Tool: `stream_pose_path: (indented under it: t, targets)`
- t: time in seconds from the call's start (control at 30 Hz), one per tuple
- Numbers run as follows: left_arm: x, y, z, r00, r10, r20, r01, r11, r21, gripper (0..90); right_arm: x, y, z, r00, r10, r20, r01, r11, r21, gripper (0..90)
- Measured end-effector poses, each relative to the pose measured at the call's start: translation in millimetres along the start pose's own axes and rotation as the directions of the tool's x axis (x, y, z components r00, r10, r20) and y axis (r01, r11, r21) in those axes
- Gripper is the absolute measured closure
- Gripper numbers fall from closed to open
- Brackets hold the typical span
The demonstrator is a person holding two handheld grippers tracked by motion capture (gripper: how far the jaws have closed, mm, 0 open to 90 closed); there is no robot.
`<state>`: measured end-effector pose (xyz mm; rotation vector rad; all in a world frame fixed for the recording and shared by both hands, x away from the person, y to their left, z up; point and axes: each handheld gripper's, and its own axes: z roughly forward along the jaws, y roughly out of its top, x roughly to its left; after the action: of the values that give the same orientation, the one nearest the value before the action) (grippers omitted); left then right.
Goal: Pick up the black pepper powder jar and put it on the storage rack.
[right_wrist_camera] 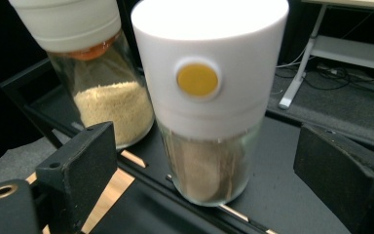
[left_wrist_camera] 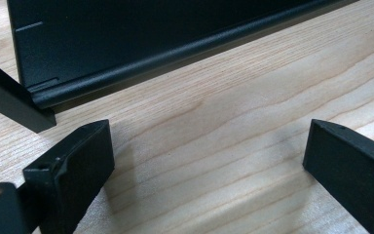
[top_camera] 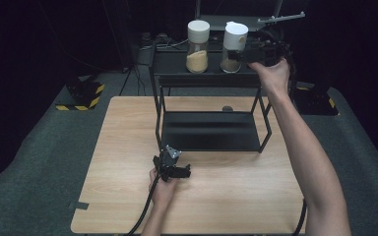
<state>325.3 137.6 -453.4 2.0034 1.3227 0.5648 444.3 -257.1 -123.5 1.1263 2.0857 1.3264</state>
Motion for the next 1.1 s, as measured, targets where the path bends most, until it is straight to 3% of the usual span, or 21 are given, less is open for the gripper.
stream_pose_path:
  t: [0.43, 1.1]
  targets:
    - [-0.1, 0.0, 0.0, 1.0, 0.001, -0.002, -0.001, 1.0, 0.0, 4.5, -5.9, -19.6, -14.9, 0.9995, -0.021, -0.024, 0.02, 1.0, -0.019, 9.6]
    - [0.2, 0.0, -0.1, 1.0, 0.002, 0.0, -0.002, 1.0, 0.0, 4.6, -21.2, -46.1, -30.1, 0.9993, -0.007, -0.037, 0.006, 0.999, -0.033, 10.2]
